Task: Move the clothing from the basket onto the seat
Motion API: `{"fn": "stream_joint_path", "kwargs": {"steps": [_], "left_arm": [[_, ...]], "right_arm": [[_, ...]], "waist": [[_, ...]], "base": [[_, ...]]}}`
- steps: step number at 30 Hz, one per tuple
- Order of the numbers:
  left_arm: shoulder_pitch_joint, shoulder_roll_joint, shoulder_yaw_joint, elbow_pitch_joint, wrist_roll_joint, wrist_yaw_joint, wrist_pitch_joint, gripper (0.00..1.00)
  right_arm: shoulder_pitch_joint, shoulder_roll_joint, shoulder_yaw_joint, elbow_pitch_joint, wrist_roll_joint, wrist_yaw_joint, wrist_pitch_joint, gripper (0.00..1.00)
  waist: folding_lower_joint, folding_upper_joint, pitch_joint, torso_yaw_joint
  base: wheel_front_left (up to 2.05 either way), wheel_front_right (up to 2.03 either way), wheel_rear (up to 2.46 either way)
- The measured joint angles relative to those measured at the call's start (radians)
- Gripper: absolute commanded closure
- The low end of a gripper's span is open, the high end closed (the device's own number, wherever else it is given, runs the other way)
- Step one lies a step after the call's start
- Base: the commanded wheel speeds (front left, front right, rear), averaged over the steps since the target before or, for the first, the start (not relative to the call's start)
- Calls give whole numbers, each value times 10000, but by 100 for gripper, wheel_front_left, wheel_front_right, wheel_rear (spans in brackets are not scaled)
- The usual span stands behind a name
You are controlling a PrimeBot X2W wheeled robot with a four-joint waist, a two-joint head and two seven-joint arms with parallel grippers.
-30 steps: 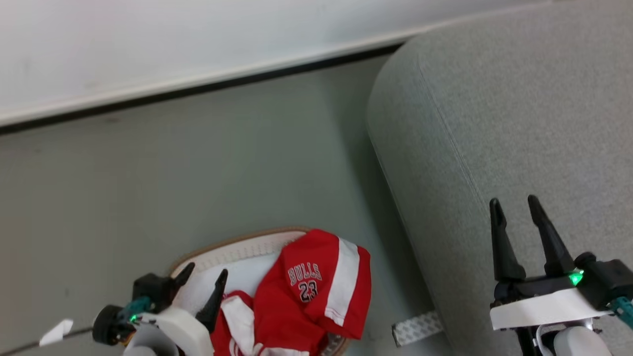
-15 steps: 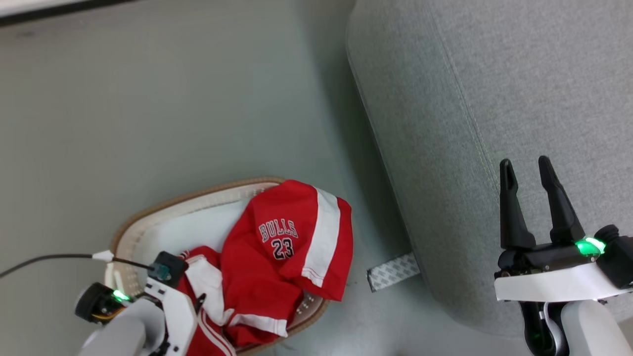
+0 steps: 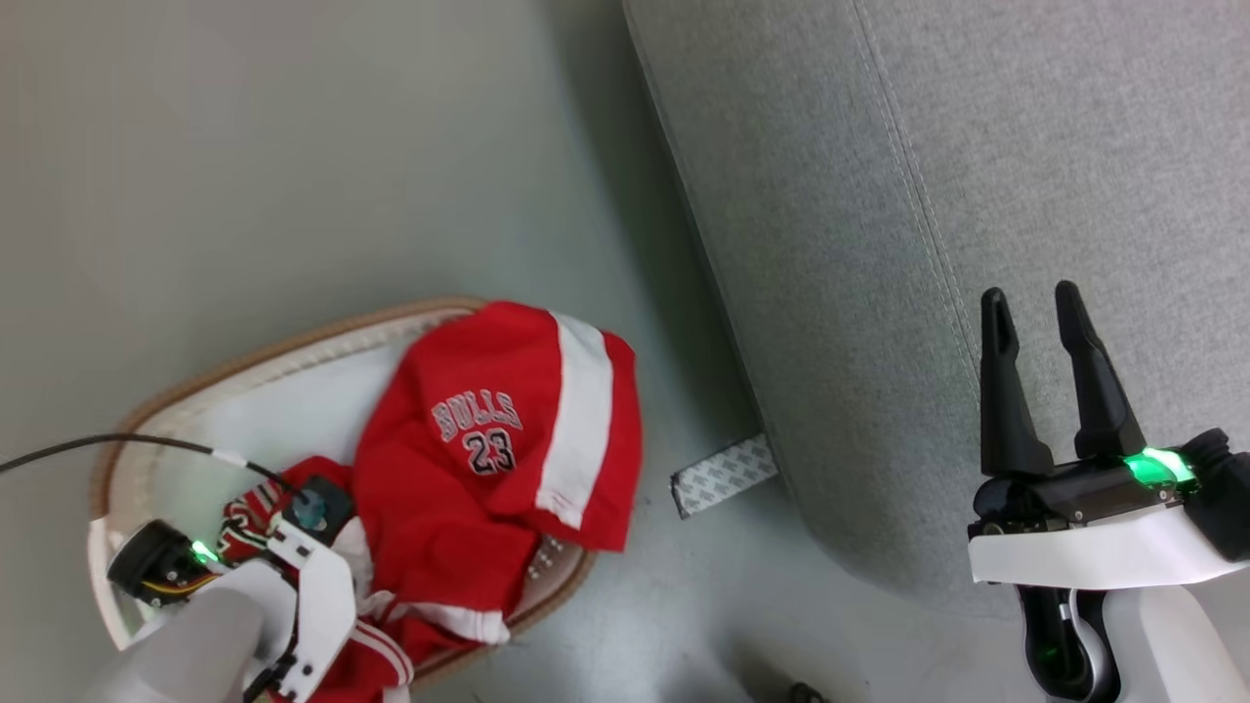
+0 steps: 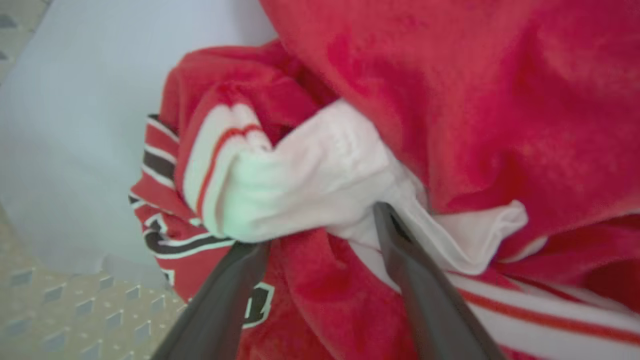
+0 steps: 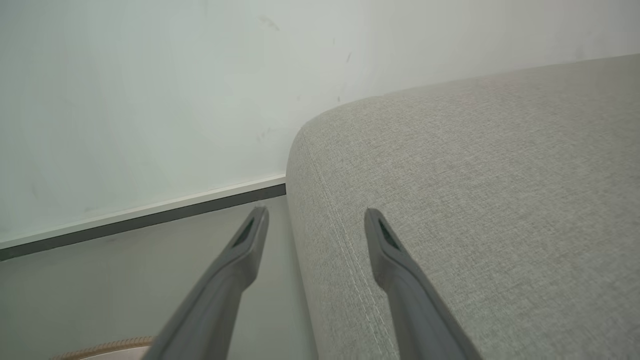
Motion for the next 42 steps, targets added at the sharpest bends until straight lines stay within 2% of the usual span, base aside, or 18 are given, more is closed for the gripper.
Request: {"fn": "stream_joint_path", "kwargs": {"steps": [2, 3, 4, 5, 14, 22, 31, 42], "left_arm": [[-95, 40, -268, 148, -4, 0, 73, 0], [-129, 46, -416, 222, -13, 0, 138, 13], [-160, 44, -545, 272, -67, 0, 140, 68], [-196, 52, -621, 307, -182, 0, 125, 100], [-269, -165, -1154, 587, -909, 0, -422, 100], [-267, -1158, -1381, 811, -1662, 0, -1143, 100], [256, -2023, -1446, 769, -2815, 0, -2293, 100], [1040, -2525, -1425, 188, -4048, 0, -3616, 100]], "right_arm": [[0, 2, 69, -10, 40, 0, 0, 0], [0, 2, 88, -10, 48, -2, 2, 0], [0, 4, 96, -10, 54, -2, 0, 0], [0, 0, 94, -10, 63, -2, 2, 0], [-92, 2, 19, 186, 69, -2, 0, 0], [-103, 13, -401, 550, -681, 0, 2, 0], [142, 19, -696, 1156, -1396, -2, 0, 0], [726, 21, -775, 1871, -1657, -2, 0, 0]], "waist": [[0, 0, 139, -89], [0, 0, 191, -132], [0, 0, 231, -170], [0, 0, 259, -198], [0, 0, -47, -102], [-2, 0, -1147, 386], [-2, 0, -3015, 1403], [-4, 0, -5259, 2976]], "base": [[0, 0, 0], [0, 0, 0], [0, 0, 0], [0, 0, 0], [0, 0, 0], [0, 0, 0], [0, 0, 0], [0, 0, 0]]}}
